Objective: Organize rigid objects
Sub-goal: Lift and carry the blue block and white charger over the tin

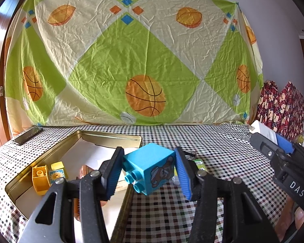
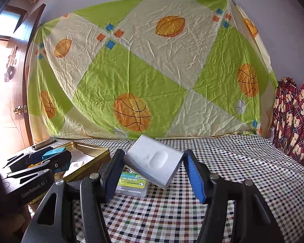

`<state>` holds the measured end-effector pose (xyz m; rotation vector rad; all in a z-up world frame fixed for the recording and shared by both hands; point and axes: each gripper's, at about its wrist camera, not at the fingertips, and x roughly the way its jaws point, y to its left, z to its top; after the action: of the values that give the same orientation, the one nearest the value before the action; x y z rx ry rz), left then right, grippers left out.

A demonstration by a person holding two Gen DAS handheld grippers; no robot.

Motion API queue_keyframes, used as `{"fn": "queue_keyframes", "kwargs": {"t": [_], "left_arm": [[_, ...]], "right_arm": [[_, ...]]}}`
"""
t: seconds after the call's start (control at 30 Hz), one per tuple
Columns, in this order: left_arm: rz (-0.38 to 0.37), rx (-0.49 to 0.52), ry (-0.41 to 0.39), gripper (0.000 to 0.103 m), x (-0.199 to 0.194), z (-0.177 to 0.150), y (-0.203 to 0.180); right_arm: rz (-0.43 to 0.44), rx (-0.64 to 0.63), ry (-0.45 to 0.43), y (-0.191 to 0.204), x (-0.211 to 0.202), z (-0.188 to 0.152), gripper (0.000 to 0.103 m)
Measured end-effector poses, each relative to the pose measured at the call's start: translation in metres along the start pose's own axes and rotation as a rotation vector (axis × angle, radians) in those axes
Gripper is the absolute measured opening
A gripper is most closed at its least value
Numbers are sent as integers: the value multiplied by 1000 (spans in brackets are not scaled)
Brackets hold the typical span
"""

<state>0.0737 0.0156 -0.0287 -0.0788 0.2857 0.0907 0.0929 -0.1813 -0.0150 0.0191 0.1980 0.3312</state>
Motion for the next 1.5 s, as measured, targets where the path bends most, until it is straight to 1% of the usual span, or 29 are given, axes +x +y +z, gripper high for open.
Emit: {"fn": "queue_keyframes", "kwargs": {"t": [0.57,1.5], "left_arm": [[35,-6,-20,50,-5,0,19],[81,-39,-24,50,-9,2,56]], "right_arm": [[80,-18,23,31,9,-2,62],[161,-69,51,78,24,-4,62]]}}
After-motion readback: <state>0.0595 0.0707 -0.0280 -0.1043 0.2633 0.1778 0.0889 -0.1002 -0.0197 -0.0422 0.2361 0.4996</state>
